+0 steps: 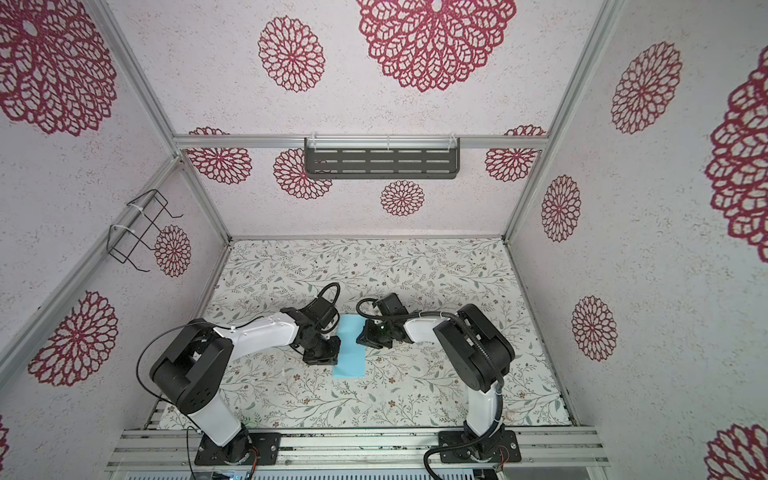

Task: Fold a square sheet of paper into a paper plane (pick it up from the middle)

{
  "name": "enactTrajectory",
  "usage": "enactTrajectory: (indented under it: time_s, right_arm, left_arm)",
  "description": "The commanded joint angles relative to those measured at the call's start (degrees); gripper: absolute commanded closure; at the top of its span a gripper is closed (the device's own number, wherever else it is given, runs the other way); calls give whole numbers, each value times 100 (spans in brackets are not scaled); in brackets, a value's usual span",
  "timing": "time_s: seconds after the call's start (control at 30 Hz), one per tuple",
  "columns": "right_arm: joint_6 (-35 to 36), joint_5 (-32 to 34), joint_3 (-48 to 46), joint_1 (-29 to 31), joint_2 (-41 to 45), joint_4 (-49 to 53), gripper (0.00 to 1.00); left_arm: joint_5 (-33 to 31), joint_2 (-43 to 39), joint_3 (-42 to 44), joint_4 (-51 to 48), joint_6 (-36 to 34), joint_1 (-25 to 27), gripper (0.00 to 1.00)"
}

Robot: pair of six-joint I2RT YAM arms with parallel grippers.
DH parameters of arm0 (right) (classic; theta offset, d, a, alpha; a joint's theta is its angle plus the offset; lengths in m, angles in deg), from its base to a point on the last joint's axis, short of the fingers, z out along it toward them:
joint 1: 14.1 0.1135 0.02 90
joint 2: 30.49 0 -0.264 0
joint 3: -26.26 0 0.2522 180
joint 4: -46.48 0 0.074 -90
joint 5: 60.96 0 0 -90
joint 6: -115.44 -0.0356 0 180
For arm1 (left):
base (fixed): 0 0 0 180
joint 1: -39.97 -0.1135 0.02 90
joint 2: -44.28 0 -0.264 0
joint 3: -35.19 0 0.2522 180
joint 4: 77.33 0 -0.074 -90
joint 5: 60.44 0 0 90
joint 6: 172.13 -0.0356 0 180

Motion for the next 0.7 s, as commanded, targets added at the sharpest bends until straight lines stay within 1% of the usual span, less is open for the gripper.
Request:
enactTrajectory:
  time_s: [0.0, 0.07, 0.13, 0.2, 0.33, 0.43, 0.57, 0.67]
  right_arm:
    - [104, 910, -227, 1, -460, 873, 80]
    - [113, 912, -211, 1, -472, 877, 80]
    - [132, 905, -179, 1, -477, 886, 80]
    - [137, 901, -167, 1, -494, 895, 80]
    - [158, 891, -157, 4, -506, 910, 80]
    - [157, 890, -166, 1, -504, 904, 80]
    - [151, 889, -166, 1, -502, 904, 81]
    - [155, 892, -149, 1, -504, 922, 80]
  left_arm:
    - [-208, -253, -74, -679, -163, -32, 97]
    - [38, -422, -115, -341, 35, -31, 97]
    - [378, -511, -42, 273, 326, -30, 96]
    - [392, -457, -10, 600, 508, -26, 96]
    - [308, -141, -52, 614, 597, -26, 96]
    - [131, 33, -45, 500, 599, -15, 96]
    - [-41, 105, -29, 444, 599, -15, 96]
    - [-228, 101, -7, 228, 566, -5, 96]
